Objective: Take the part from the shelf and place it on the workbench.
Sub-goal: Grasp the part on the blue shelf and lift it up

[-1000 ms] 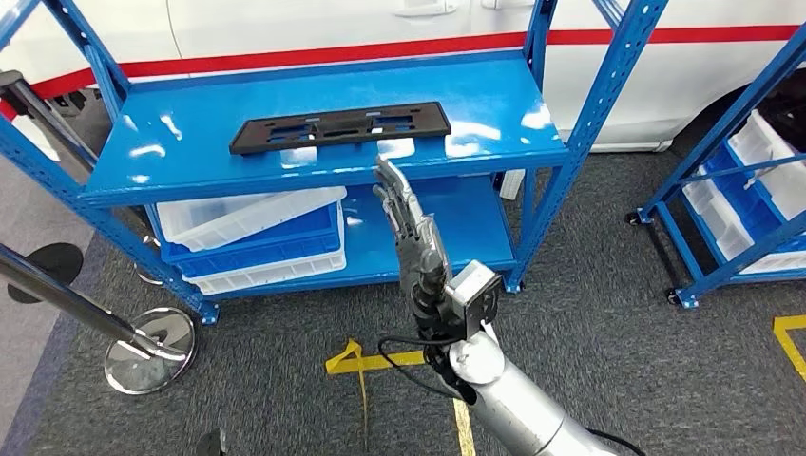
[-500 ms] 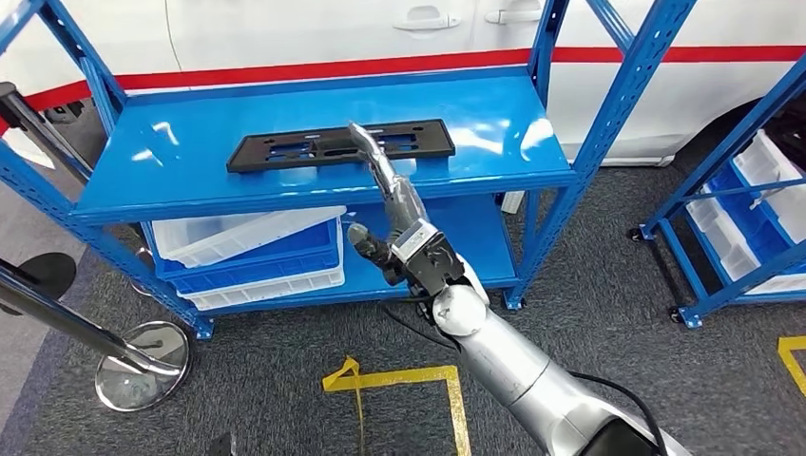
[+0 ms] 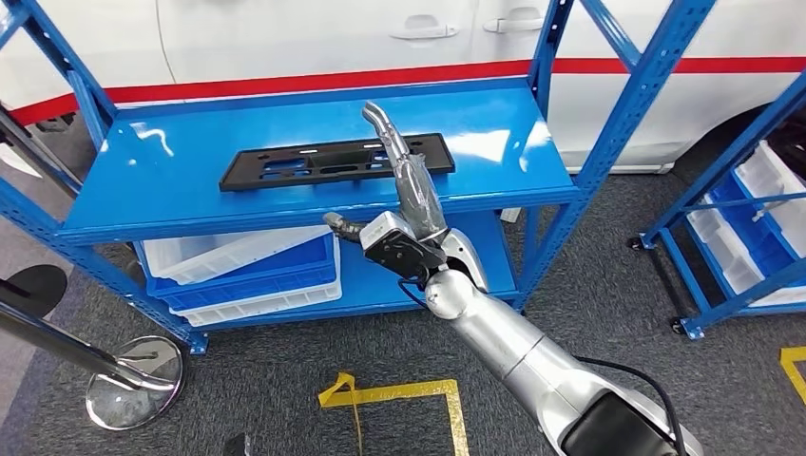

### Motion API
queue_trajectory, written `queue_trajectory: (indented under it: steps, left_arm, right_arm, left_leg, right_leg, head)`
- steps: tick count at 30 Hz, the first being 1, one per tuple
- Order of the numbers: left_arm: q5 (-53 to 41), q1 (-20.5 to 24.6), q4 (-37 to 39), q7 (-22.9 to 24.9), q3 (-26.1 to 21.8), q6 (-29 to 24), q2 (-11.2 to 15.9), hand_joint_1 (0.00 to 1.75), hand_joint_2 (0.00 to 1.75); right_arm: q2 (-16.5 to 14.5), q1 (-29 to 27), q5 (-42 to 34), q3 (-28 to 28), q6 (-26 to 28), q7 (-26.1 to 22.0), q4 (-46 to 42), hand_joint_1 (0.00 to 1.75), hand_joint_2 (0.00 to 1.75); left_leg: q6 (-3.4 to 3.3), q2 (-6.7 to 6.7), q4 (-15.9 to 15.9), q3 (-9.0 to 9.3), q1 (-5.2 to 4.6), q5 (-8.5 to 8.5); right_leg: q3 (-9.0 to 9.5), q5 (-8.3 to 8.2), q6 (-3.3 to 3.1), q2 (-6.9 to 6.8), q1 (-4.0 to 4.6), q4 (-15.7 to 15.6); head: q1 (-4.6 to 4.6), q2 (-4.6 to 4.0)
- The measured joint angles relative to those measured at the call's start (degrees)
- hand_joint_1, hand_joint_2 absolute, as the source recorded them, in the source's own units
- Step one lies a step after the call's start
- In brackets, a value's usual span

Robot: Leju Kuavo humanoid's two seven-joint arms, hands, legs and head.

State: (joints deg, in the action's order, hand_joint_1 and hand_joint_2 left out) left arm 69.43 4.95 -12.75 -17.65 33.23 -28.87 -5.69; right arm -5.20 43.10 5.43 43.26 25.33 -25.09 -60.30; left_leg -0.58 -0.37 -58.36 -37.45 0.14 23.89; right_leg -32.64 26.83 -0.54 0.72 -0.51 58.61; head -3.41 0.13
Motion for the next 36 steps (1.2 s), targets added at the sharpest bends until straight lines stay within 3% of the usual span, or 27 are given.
queue_trajectory:
  steps: [2,4,7,8,9,10,12,14,16,19,20,22,24,25,26,28,29,30,34,36]
  left_arm:
    - [-1.3,-0.1,0.0,0.3,0.4,0.3,0.0,0.0,0.0]
    - [-2.7,0.0,0.1,0.7,1.0,0.6,0.1,0.0,0.0]
    - [-4.4,0.2,0.1,1.4,2.4,1.2,0.2,0.0,0.0]
    - [-4.8,0.2,0.1,1.6,2.8,1.3,0.2,0.0,0.0]
    - [-5.2,0.1,0.1,1.8,3.2,1.5,0.2,0.0,0.0]
    - [-5.6,0.1,0.1,2.0,3.5,1.7,0.3,0.0,0.0]
    - [-6.3,0.1,0.1,2.4,4.4,2.1,0.4,0.0,0.0]
    - [-7.0,0.3,0.1,2.8,5.4,2.5,0.5,0.0,0.0]
    - [-7.4,0.3,0.1,3.2,6.3,2.8,0.6,0.0,0.0]
    - [-7.8,0.4,0.1,3.6,7.5,3.4,0.9,0.0,0.0]
    - [-8.0,0.4,0.1,3.6,7.8,3.5,1.0,0.0,0.0]
    - [-8.2,0.4,0.1,3.8,8.4,3.9,1.3,0.0,0.0]
    - [-8.3,0.3,0.1,4.0,8.9,4.3,1.5,0.0,0.0]
    - [-8.3,0.2,0.1,4.0,9.1,4.4,1.7,0.0,0.0]
    - [-8.4,0.2,0.1,4.1,9.3,4.6,1.8,0.0,0.0]
    - [-8.5,0.3,0.1,4.2,9.8,4.8,2.1,0.0,0.0]
    - [-8.7,0.3,0.1,4.4,10.0,4.8,2.2,0.0,0.0]
    - [-8.9,0.4,0.1,4.6,10.2,4.8,2.3,0.0,0.0]
    - [-9.8,0.4,0.2,5.0,11.1,5.0,2.8,0.0,0.0]
    - [-9.9,0.5,0.2,5.2,11.5,5.3,2.9,0.0,0.0]
  right_arm:
    - [-0.1,0.1,2.0,0.1,1.2,1.1,0.6,0.0,1.75]
    - [-0.1,0.4,4.2,0.1,2.8,2.5,1.3,0.0,1.75]
    - [0.1,0.7,6.8,0.1,4.6,4.1,3.1,0.0,1.75]
    - [0.2,0.7,7.3,0.1,4.8,4.5,3.8,0.0,1.75]
    - [0.3,0.6,7.9,0.1,4.9,4.8,4.4,0.0,1.75]
    - [0.4,0.7,8.6,0.1,5.1,5.1,4.9,0.0,1.75]
    - [0.5,1.0,10.7,0.1,5.5,6.2,6.0,0.0,1.75]
    - [0.6,1.5,13.7,0.3,5.8,7.7,7.1,0.0,1.75]
    - [0.9,2.0,17.2,0.5,5.9,9.6,8.1,0.0,1.75]
    - [1.2,2.5,21.5,1.2,4.9,12.2,9.4,0.0,1.75]
    - [1.2,2.7,22.2,1.4,4.2,12.6,9.9,0.0,1.75]
    - [1.3,2.9,22.8,1.9,2.8,13.1,10.9,0.0,1.75]
    - [1.3,2.7,23.2,2.5,2.1,13.4,12.1,0.0,1.75]
    - [1.3,2.7,23.5,2.8,2.1,13.5,12.7,0.0,1.75]
    - [1.2,2.7,23.7,3.1,2.1,13.6,13.2,0.0,1.75]
    - [1.2,2.8,24.0,3.6,2.0,13.7,14.0,0.0,1.75]
    - [1.1,3.0,24.2,3.8,1.8,13.6,14.5,0.0,1.75]
    - [1.0,3.2,24.4,4.1,1.4,13.6,15.1,0.0,1.75]
    - [-0.2,3.6,25.5,5.4,-0.2,13.6,18.1,0.0,1.75]
    - [-0.9,3.9,25.7,5.8,-1.0,13.6,19.6,0.0,1.75]
  left_leg:
    - [-0.67,-0.02,0.3,0.39,0.03,-0.44]
    - [-1.31,0.02,0.7,1.12,0.17,-0.25]
    - [-2.21,0.02,0.8,2.04,-0.12,0.48]
    - [-2.36,-0.02,0.8,2.33,-0.25,0.79]
    - [-2.41,-0.07,0.7,2.65,-0.36,1.14]
    - [-2.41,-0.12,0.6,3.04,-0.46,1.53]
    - [-2.28,-0.18,0.3,3.83,-0.58,2.43]
    - [-1.9,-0.18,0.0,4.1,-0.68,3.09]
    - [-1.38,-0.14,0.1,4.07,-0.64,3.33]
    - [-0.53,-0.03,-1.2,3.8,-0.52,4.45]
    - [-0.21,-0.02,-3.6,2.8,-0.42,5.52]
    - [0.39,-0.01,-10.8,-0.96,-0.06,8.19]
    - [0.92,0.0,-15.6,-4.38,0.32,8.85]
    - [1.1,0.01,-15.0,-4.73,0.49,7.58]
    - [1.22,0.02,-12.3,-3.98,0.67,5.38]
    - [1.34,0.02,-4.5,-0.86,0.79,1.21]
    - [1.25,-0.01,-1.7,0.45,0.69,0.31]
    - [1.13,-0.05,-0.2,1.19,0.53,0.19]
    - [-0.05,-0.08,0.8,2.1,0.45,0.7]
    - [-0.82,-0.04,1.2,2.81,0.52,0.85]
  right_leg:
    - [0.1,0.56,0.72,0.0,-0.04,0.0]
    - [-0.98,2.06,1.12,-0.12,-0.06,2.6]
    - [-7.23,5.62,1.17,-0.23,-0.02,13.5]
    - [-9.16,5.69,1.12,-0.23,-0.01,15.9]
    - [-10.15,4.64,0.99,-0.22,0.0,16.4]
    - [-10.04,2.59,0.79,-0.22,0.04,14.6]
    - [-7.54,-2.19,0.17,-0.25,0.27,7.4]
    - [-5.2,-3.98,-0.31,-0.31,0.65,2.0]
    - [-4.56,-3.55,-0.52,-0.24,0.9,0.7]
    - [-3.53,-3.4,-0.99,-0.15,0.48,-0.3]
    - [-3.07,-3.31,-1.2,-0.21,0.34,-0.6]
    - [-2.57,-2.93,-1.5,-0.36,0.35,-0.7]
    - [-2.21,-2.51,-1.57,-0.39,0.35,-0.6]
    - [-1.97,-2.28,-1.52,-0.34,0.32,-0.6]
    - [-1.67,-2.02,-1.42,-0.28,0.28,-0.5]
    - [-1.04,-1.41,-1.02,-0.17,0.25,-0.4]
    - [-0.92,-1.19,-0.78,-0.12,0.27,-0.4]
    - [-0.9,-1.06,-0.52,-0.09,0.3,-0.3]
    - [-1.01,-0.24,0.48,-0.1,0.15,0.2]
    - [-3.13,2.01,0.72,-0.2,0.04,4.7]
  head:
    - [0.02,0.0]
    - [0.05,0.0]
    - [0.07,0.0]
    - [0.06,0.0]
    - [0.06,0.0]
    - [0.07,0.0]
    - [0.03,0.0]
    - [-0.04,0.0]
    - [-0.08,0.0]
    - [-0.1,0.0]
    - [-0.13,0.0]
    - [-0.16,0.0]
    - [-0.15,0.0]
    - [-0.16,0.0]
    - [-0.17,0.0]
    - [-0.19,0.0]
    - [-0.22,0.0]
    - [-0.23,0.0]
    - [-0.15,0.0]
    - [-0.01,0.0]
